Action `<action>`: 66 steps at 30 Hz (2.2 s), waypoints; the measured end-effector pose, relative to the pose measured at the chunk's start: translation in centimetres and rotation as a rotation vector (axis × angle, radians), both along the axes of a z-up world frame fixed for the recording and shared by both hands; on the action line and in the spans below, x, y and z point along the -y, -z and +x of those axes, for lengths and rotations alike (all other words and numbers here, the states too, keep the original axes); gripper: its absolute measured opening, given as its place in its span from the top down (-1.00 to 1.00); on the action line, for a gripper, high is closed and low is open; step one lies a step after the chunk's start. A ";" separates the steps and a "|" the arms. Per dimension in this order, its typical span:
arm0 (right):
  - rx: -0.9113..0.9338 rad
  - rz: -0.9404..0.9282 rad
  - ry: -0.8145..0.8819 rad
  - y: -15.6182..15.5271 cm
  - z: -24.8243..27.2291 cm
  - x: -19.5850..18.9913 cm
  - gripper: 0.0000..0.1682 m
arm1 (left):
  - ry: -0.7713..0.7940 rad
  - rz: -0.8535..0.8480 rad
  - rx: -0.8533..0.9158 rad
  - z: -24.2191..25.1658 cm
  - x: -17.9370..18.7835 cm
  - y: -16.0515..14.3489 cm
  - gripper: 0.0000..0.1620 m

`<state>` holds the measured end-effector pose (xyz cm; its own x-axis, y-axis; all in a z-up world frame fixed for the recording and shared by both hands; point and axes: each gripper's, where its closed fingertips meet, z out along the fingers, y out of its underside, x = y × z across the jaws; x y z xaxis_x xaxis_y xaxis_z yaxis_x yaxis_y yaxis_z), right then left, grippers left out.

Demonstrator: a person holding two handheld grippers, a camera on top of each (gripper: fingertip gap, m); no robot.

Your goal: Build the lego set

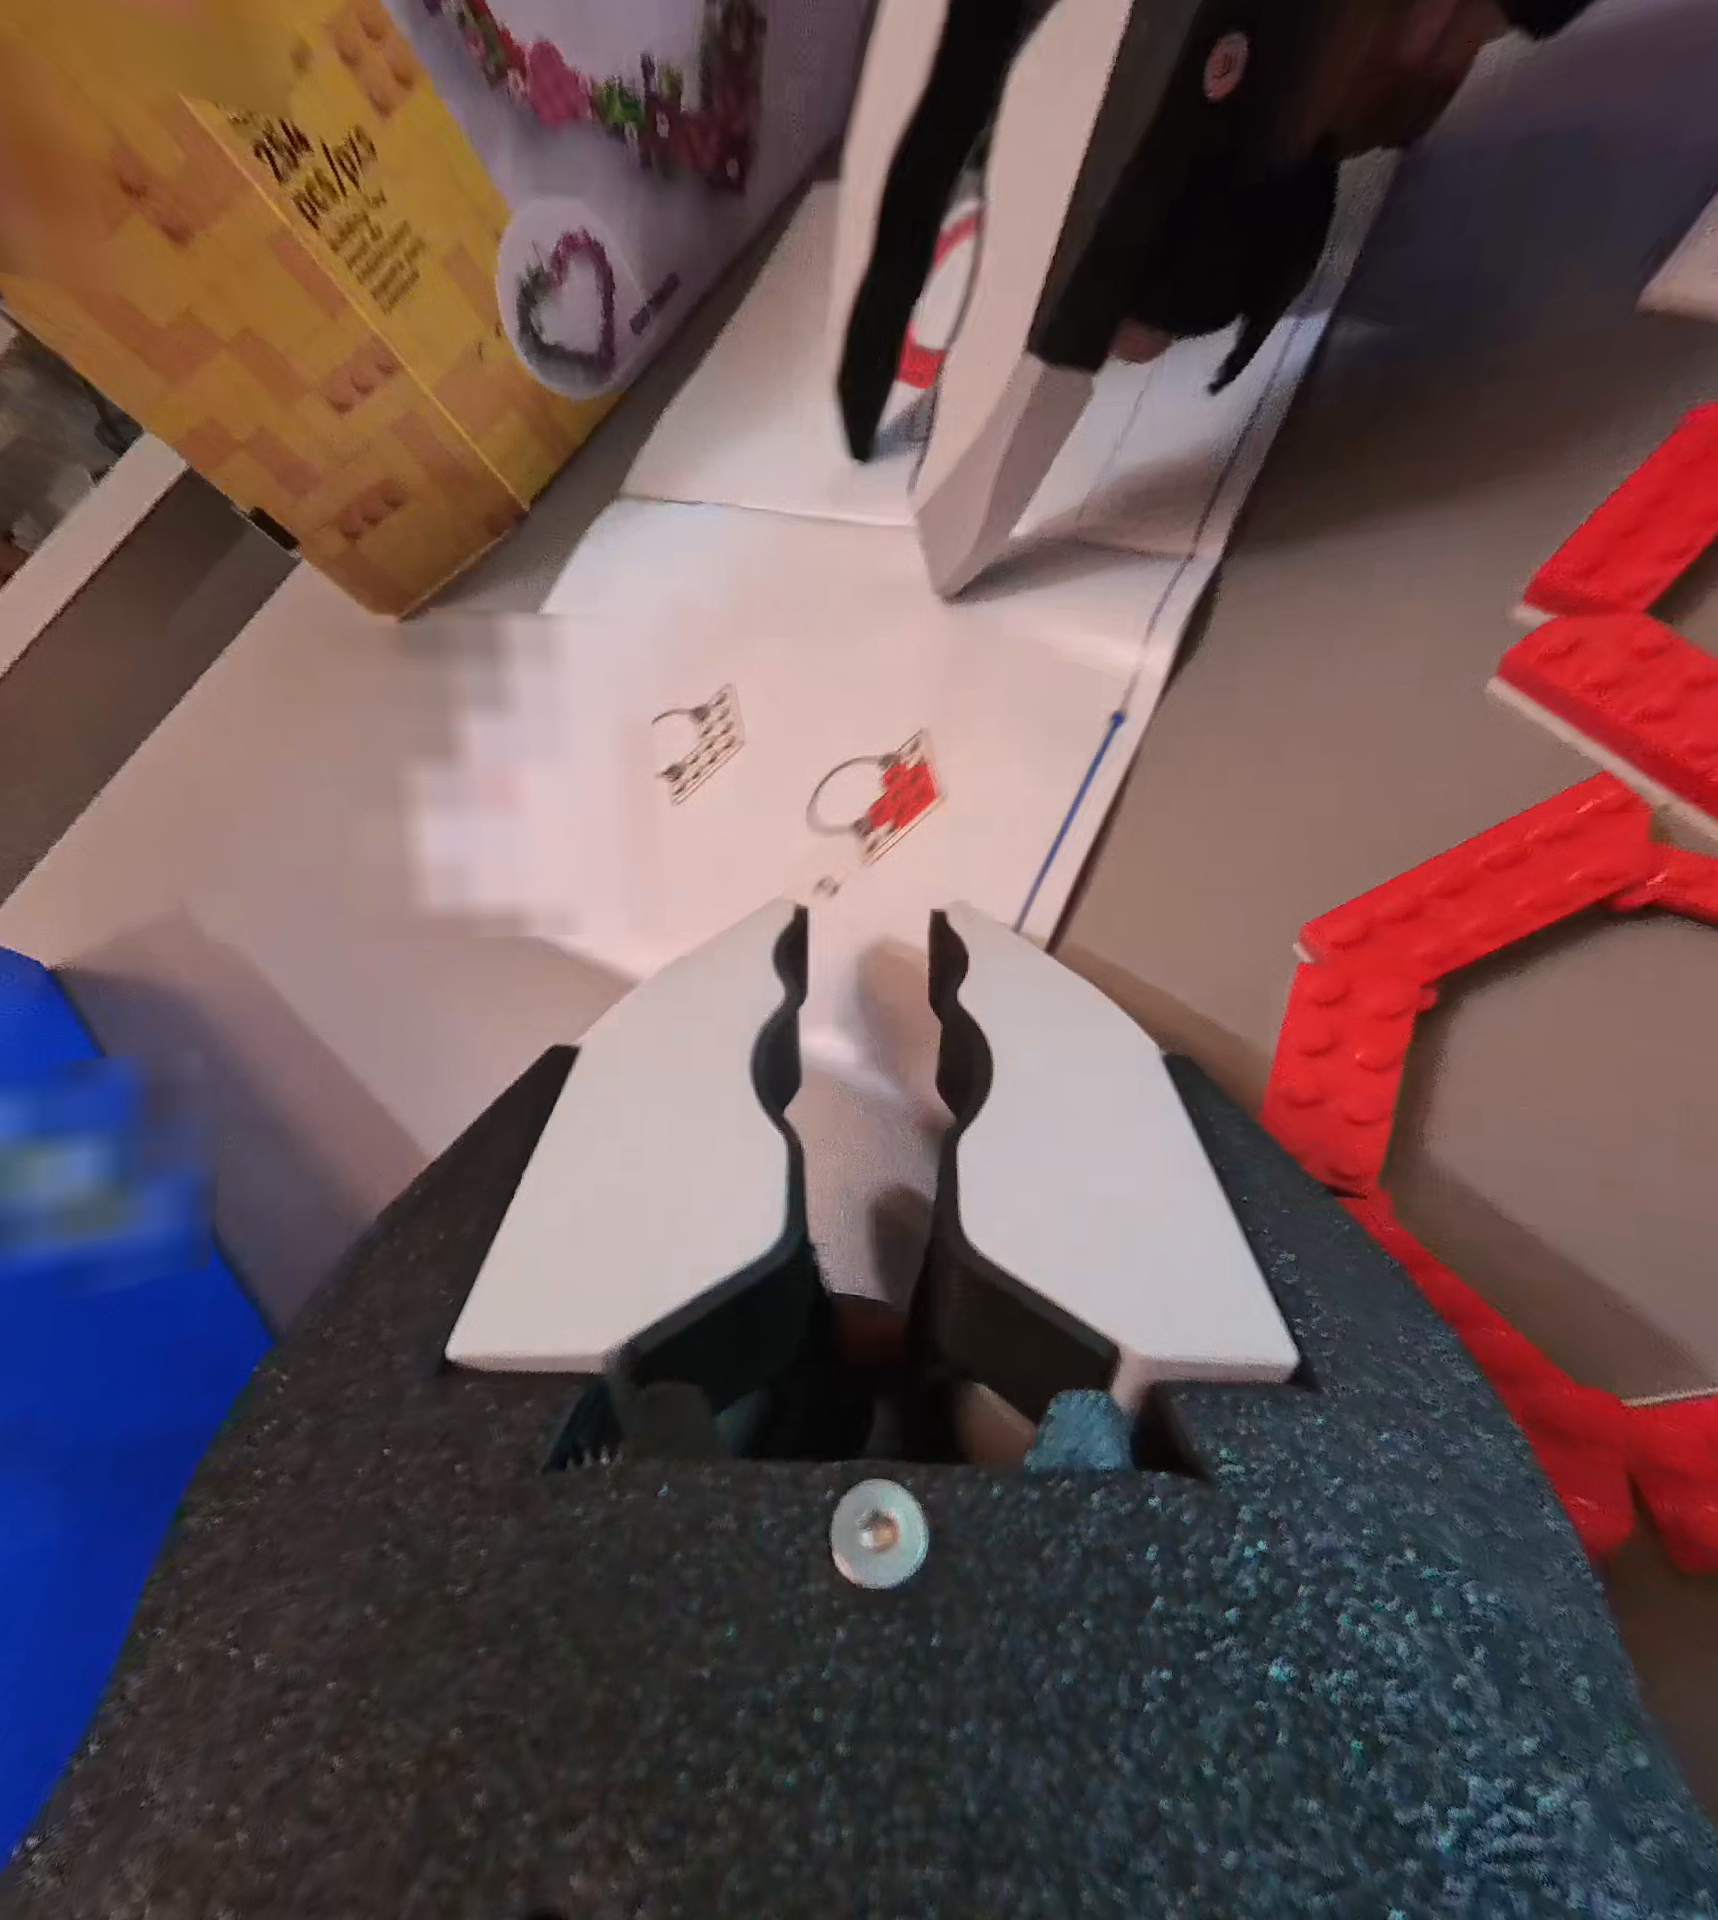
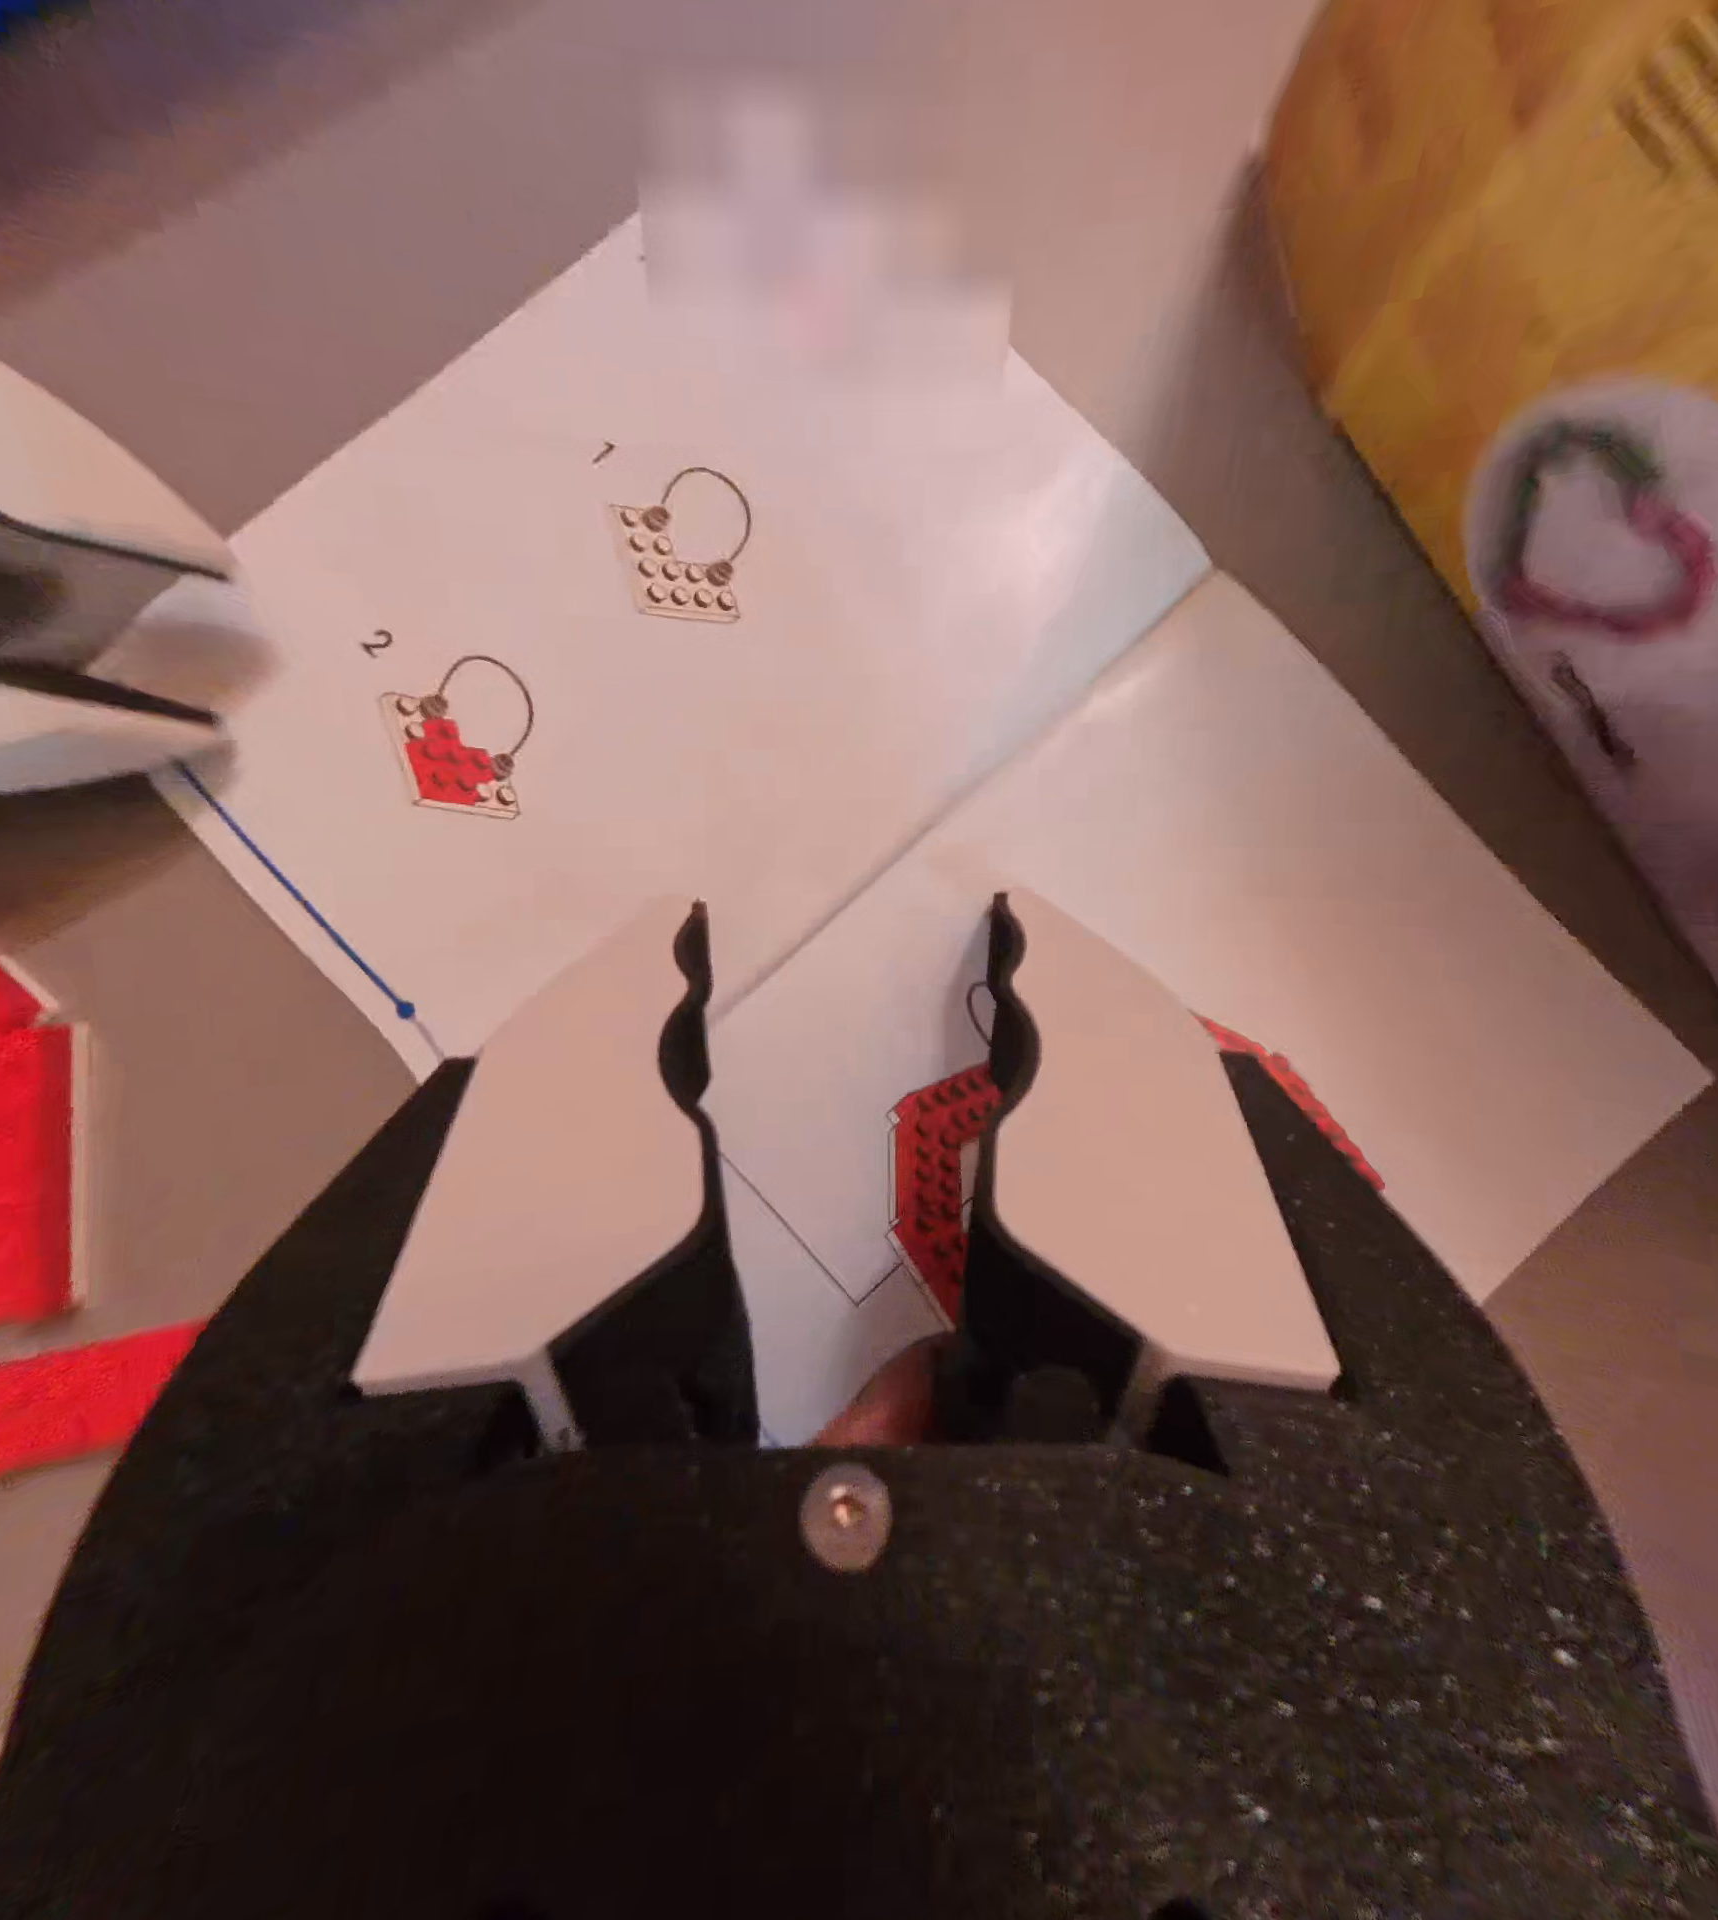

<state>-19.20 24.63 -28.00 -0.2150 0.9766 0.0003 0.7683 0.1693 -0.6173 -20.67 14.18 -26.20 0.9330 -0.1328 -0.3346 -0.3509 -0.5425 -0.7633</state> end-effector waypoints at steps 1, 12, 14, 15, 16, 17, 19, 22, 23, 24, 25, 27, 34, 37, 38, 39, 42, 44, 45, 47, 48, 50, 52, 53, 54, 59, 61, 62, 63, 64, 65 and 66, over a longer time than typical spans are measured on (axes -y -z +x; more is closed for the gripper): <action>0.020 0.004 0.032 0.0 1.1 -0.9 0.38 | 0.008 0.029 0.006 0.1 0.1 -0.4 0.74; -0.025 -0.004 0.206 0.0 4.8 -5.4 0.38 | 0.001 0.145 0.072 0.2 0.1 -2.3 0.75; -0.059 0.018 0.188 -1.0 4.7 -5.3 0.44 | -0.001 0.152 0.061 0.1 0.1 -2.4 0.75; -0.115 0.022 0.173 -2.2 4.7 -4.9 0.47 | -0.001 0.155 0.060 0.1 0.1 -2.4 0.76; -0.164 0.014 0.162 -3.4 4.8 -4.3 0.48 | -0.001 0.155 0.058 0.1 0.1 -2.4 0.76; -0.193 -0.003 0.157 -4.5 5.3 -3.6 0.48 | 0.000 0.151 0.055 0.0 0.1 -2.3 0.75; -0.207 -0.053 0.118 -5.8 6.9 -1.8 0.53 | -0.001 0.142 0.042 0.0 0.0 -2.1 0.75; -0.163 -0.067 0.141 -5.6 10.1 -0.5 0.53 | 0.008 0.140 0.011 0.1 0.0 -2.0 0.76; -0.135 -0.073 0.169 -5.2 11.2 -0.3 0.52 | 0.010 0.138 0.004 0.2 0.0 -2.0 0.76; -0.107 -0.082 0.197 -4.7 12.3 -0.1 0.51 | 0.011 0.136 -0.001 0.2 0.0 -1.9 0.76; -0.088 -0.090 0.225 -4.2 13.2 0.1 0.51 | 0.010 0.135 -0.005 0.2 -0.1 -1.9 0.76; -0.074 -0.100 0.282 -3.6 14.8 0.5 0.51 | 0.008 0.138 -0.010 0.1 -0.1 -1.9 0.76; -0.194 -0.250 0.201 -7.4 19.6 3.5 0.83 | -0.014 0.152 -0.010 -0.5 0.1 -2.1 0.76; -0.376 -0.162 0.254 -12.5 23.0 -0.2 1.00 | -0.018 0.156 0.002 -0.6 0.2 -2.2 0.76; -0.416 -0.105 0.291 -13.9 24.5 -2.1 1.00 | -0.020 0.160 0.007 -0.6 0.2 -2.3 0.76; -0.439 -0.034 0.335 -15.1 26.0 -4.3 1.00 | -0.022 0.164 0.015 -0.7 0.2 -2.4 0.76; -0.348 0.149 0.437 -15.9 30.0 -10.7 0.96 | -0.034 0.163 0.045 -1.1 0.1 -2.4 0.76; -0.164 0.163 0.402 -14.3 31.6 -13.0 0.82 | -0.043 0.157 0.062 -1.3 0.1 -2.3 0.76; -0.073 0.181 0.392 -13.5 32.1 -14.2 0.80 | -0.049 0.156 0.065 -1.4 0.1 -2.3 0.76; 0.074 0.186 0.345 -11.6 32.1 -15.9 0.75 | -0.057 0.159 0.059 -1.5 0.1 -2.4 0.76; 0.155 0.177 0.313 -10.5 32.0 -16.6 0.75 | -0.056 0.158 0.054 -1.4 0.1 -2.3 0.76; 0.345 0.212 0.276 -7.9 32.5 -18.5 0.74 | -0.054 0.158 0.040 -1.4 0.1 -2.3 0.76; 0.565 0.261 0.280 -5.1 33.8 -20.3 0.74 | -0.047 0.164 0.022 -1.2 0.1 -2.4 0.76; 0.663 0.301 0.300 -4.1 34.5 -21.3 0.74 | -0.042 0.169 0.014 -1.2 0.1 -2.4 0.76; 0.723 0.344 0.304 -3.4 34.9 -22.1 0.74 | -0.038 0.177 0.007 -1.1 0.2 -2.5 0.76; 0.728 0.353 0.221 -0.9 33.9 -22.8 0.70 | -0.032 0.210 0.005 -1.2 0.3 -3.0 0.76; 0.718 0.382 0.198 -0.3 33.7 -23.1 0.80 | -0.040 0.211 0.015 -1.4 0.3 -3.0 0.76; 0.710 0.384 0.197 -0.1 33.7 -23.1 0.94 | -0.041 0.211 0.018 -1.5 0.3 -3.0 0.76; 0.705 0.381 0.198 -0.1 33.7 -23.1 0.99 | -0.040 0.210 0.019 -1.4 0.3 -3.0 0.76; 0.696 0.381 0.196 -0.2 33.7 -23.0 0.99 | -0.037 0.211 0.019 -1.4 0.3 -3.0 0.76; 0.679 0.385 0.194 -0.4 33.6 -23.0 0.99 | -0.033 0.213 0.017 -1.3 0.3 -3.0 0.76; 0.647 0.388 0.199 -0.9 33.4 -22.9 0.99 | -0.028 0.215 0.015 -1.3 0.3 -3.0 0.76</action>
